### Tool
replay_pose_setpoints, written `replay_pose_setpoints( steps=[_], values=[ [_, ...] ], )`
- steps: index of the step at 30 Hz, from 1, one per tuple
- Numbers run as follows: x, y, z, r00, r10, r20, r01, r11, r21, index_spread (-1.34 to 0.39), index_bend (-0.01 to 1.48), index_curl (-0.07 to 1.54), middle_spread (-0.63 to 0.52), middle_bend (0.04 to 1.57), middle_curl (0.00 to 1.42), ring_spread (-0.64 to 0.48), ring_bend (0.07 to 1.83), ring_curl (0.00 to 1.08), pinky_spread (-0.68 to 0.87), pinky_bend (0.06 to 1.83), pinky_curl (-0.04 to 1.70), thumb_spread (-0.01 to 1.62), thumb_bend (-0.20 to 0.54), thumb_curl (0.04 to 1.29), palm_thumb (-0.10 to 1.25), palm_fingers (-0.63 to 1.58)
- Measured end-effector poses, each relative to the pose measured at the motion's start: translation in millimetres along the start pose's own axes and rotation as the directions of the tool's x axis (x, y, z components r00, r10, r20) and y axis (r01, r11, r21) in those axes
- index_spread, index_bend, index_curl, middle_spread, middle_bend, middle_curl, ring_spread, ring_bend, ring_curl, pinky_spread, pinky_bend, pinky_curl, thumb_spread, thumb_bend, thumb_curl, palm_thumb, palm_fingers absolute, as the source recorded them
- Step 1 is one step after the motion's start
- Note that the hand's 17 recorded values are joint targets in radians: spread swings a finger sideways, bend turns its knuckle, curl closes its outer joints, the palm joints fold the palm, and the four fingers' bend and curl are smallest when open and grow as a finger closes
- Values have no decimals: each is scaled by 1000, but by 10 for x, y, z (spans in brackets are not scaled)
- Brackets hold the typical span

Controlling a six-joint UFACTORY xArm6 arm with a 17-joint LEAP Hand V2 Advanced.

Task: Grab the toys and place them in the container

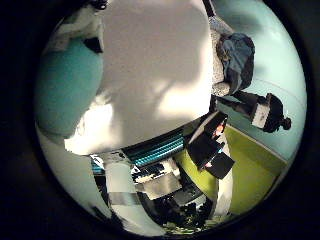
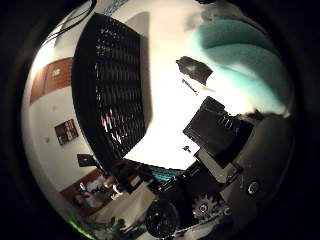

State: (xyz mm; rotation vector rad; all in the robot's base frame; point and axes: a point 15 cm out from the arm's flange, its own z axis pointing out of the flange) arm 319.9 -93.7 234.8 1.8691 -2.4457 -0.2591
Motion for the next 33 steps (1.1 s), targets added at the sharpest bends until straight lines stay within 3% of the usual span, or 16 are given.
replay_pose_setpoints(
  steps=[9, 16, 26, 33],
  values=[
    [-295, 212, -1518, 998, -65, -4, 65, 983, 169, -297, 1058, 986, -190, 1285, 954, -231, 1416, 737, -200, 1276, 991, 790, -17, 757, 1057, 1004],
    [-1181, 509, -2330, 973, -231, 5, 221, 935, 277, -293, 1053, 1002, -190, 1277, 967, -233, 1403, 764, -205, 1236, 1059, 771, -17, 801, 1052, 1002],
    [-2306, 873, -2550, 907, -420, -7, 403, 865, 300, -295, 1039, 1018, -192, 1266, 980, -244, 1369, 801, -219, 1191, 1129, 741, -17, 838, 1057, 1006],
    [-2882, 775, -2377, 867, -498, -11, 479, 827, 296, -300, 1030, 1026, -194, 1254, 986, -249, 1349, 820, -221, 1158, 1168, 737, -17, 854, 1060, 1016]
  ],
)
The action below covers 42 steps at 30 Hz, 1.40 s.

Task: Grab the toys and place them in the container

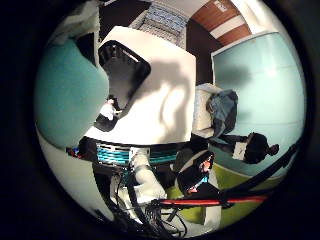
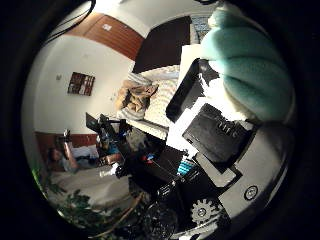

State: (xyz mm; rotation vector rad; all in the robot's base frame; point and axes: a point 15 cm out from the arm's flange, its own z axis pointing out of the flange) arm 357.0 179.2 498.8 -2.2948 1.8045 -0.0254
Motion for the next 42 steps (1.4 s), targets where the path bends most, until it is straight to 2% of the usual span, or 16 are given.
replay_pose_setpoints(
  steps=[12, 15, 17, 20, 22, 24, 25, 26, 27, 29, 31, 34, 37, 42],
  values=[
    [-155, -587, 455, 1000, -19, 6, 19, 997, 70, -307, 1008, 1040, -201, 1225, 1010, -255, 1320, 844, -208, 1126, 1215, 729, -21, 870, 1047, 1028],
    [-138, -587, 675, 1000, -21, -1, 21, 999, 29, -310, 982, 1045, -201, 1215, 1012, -258, 1307, 841, -219, 1124, 1197, 809, -34, 841, 952, 1041],
    [-119, -556, 802, 1000, -20, -6, 20, 1000, 5, -313, 894, 1027, -197, 1159, 982, -253, 1290, 804, -248, 1066, 1129, 930, -29, 790, 879, 1036],
    [-92, -549, 996, 1000, -18, -9, 17, 1000, -9, -340, 650, 959, -195, 1053, 891, -278, 1207, 720, -368, 921, 992, 1058, -31, 692, 785, 882],
    [-45, -537, 1075, 1000, -14, -14, 14, 1000, -18, -395, 456, 869, -202, 880, 806, -296, 1107, 651, -403, 851, 927, 1146, -26, 603, 729, 537],
    [-1, -533, 1099, 1000, -14, -16, 13, 1000, -23, -451, 431, 796, -171, 693, 722, -223, 981, 601, -239, 749, 921, 1176, -31, 542, 679, 201],
    [29, -531, 1110, 1000, -16, -17, 16, 1000, -26, -467, 396, 746, -147, 621, 680, -186, 939, 570, -150, 728, 900, 1183, -27, 522, 669, 147],
    [52, -528, 1114, 1000, -20, -18, 20, 999, -29, -481, 334, 674, -102, 492, 605, -103, 850, 517, 13, 750, 880, 1189, -25, 494, 652, 58],
    [79, -517, 1118, 999, -27, -19, 27, 999, -35, -488, 281, 626, -74, 422, 564, -43, 786, 484, 101, 768, 865, 1191, -23, 479, 646, -18],
    [112, -465, 1133, 999, -49, -16, 48, 997, -60, -497, 161, 505, -10, 281, 469, 95, 614, 391, 315, 771, 792, 1187, -23, 444, 631, -80],
    [156, -314, 1163, 997, -70, -16, 68, 990, -122, -489, 147, 447, 22, 221, 430, 145, 542, 351, 409, 731, 736, 1180, -24, 425, 618, -79],
    [229, -126, 1180, 995, -97, -15, 93, 976, -198, -478, 143, 364, 44, 172, 376, 197, 460, 307, 506, 657, 633, 1178, -22, 396, 598, -68],
    [222, -126, 1116, 994, -106, -9, 102, 977, -186, -472, 151, 322, 57, 168, 342, 212, 428, 289, 527, 620, 569, 1172, -22, 380, 591, -54],
    [419, -94, 880, 998, -65, -15, 62, 986, -154, -456, 168, 291, 60, 173, 300, 218, 387, 268, 522, 585, 482, 1168, -19, 362, 593, -22]
  ],
)
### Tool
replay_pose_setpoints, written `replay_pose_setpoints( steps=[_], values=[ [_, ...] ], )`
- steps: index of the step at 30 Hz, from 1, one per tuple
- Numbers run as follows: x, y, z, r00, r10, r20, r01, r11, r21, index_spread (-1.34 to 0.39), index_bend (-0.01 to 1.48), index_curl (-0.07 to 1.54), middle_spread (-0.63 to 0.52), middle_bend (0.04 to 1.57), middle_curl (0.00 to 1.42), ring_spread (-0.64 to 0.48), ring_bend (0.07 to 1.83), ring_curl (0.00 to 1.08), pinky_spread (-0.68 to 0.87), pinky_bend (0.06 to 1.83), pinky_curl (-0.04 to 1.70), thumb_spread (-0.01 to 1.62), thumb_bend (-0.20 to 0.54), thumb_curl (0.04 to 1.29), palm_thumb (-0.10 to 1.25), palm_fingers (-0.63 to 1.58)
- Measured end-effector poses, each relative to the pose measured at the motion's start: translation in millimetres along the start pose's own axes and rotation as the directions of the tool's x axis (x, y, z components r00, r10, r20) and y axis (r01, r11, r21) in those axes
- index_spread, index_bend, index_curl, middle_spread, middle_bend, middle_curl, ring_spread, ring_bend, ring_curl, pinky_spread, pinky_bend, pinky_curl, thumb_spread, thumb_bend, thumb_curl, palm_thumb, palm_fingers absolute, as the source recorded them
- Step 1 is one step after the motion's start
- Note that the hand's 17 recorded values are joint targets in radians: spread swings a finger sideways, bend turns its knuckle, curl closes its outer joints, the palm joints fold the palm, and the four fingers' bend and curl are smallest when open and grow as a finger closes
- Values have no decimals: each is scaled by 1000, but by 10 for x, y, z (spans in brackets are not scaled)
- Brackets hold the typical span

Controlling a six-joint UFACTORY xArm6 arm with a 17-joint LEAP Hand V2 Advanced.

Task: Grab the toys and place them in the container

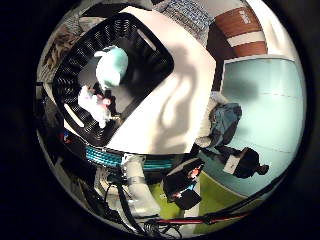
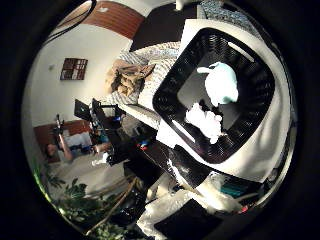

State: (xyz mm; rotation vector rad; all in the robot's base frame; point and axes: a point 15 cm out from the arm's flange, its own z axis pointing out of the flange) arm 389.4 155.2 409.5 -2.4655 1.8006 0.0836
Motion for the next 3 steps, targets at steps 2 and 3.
replay_pose_setpoints(
  steps=[2, 3],
  values=[
    [73, 77, -132, 1000, 16, 0, -16, 1000, 18, -454, 179, 294, 57, 175, 293, 219, 370, 262, 520, 580, 460, 1168, -19, 359, 593, -5],
    [106, 125, -202, 1000, 23, 0, -23, 999, 27, -455, 183, 297, 53, 178, 292, 219, 361, 259, 515, 572, 446, 1168, -19, 357, 594, 4]
  ],
)
